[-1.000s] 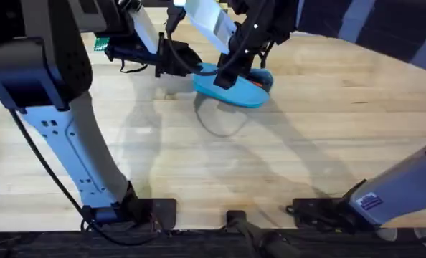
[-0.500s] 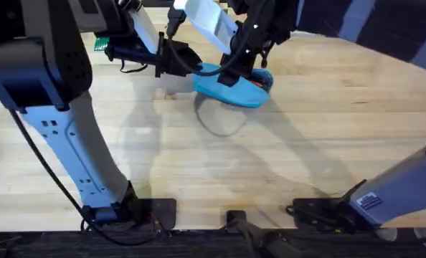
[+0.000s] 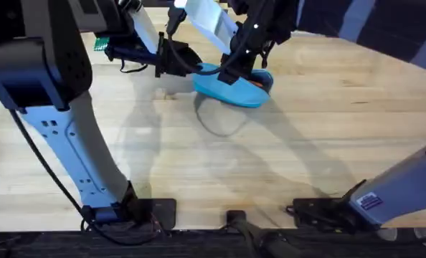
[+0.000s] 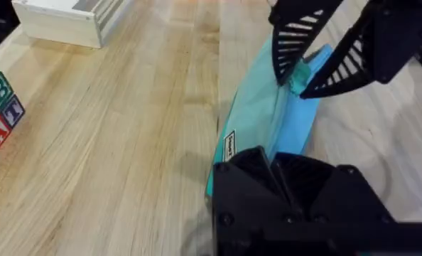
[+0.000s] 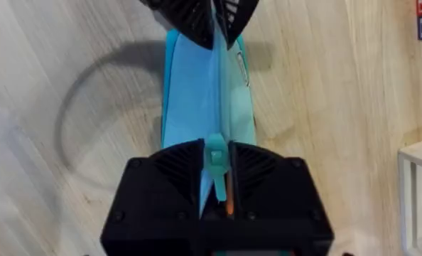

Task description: Unzip the bag, pick up the pens from the table one at a time and place them inside, then zip the bag closed.

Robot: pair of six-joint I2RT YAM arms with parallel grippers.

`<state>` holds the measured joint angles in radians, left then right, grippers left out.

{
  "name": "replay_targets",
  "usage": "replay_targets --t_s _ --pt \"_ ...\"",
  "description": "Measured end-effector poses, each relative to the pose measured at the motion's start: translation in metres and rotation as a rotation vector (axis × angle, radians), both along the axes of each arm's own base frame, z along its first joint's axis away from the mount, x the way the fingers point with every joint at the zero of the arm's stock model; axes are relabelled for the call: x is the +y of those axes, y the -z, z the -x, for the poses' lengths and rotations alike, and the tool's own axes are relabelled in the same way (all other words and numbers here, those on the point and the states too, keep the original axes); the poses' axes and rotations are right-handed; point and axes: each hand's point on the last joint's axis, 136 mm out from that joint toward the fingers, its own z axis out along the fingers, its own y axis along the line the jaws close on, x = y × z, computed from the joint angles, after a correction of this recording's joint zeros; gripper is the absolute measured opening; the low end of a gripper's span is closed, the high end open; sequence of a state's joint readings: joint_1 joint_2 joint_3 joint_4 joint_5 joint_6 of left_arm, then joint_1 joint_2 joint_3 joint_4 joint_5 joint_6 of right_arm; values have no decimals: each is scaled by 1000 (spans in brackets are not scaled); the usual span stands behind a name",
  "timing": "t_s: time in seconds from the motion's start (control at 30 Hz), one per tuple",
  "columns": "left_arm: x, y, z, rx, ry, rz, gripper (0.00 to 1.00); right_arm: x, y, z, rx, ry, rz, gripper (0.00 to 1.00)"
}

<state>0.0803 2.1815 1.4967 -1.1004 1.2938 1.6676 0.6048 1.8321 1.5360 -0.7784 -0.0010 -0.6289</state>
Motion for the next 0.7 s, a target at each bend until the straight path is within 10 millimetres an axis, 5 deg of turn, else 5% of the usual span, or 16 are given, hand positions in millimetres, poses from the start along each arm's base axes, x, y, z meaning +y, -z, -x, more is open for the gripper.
replay_targets --t_s 0.27,0.7 --pt "0 0 0 -1 0 0 41 2 -2 -3 -13 0 -8 43" --pt "0 0 0 0 0 0 41 0 -1 -3 -14 3 -1 31"
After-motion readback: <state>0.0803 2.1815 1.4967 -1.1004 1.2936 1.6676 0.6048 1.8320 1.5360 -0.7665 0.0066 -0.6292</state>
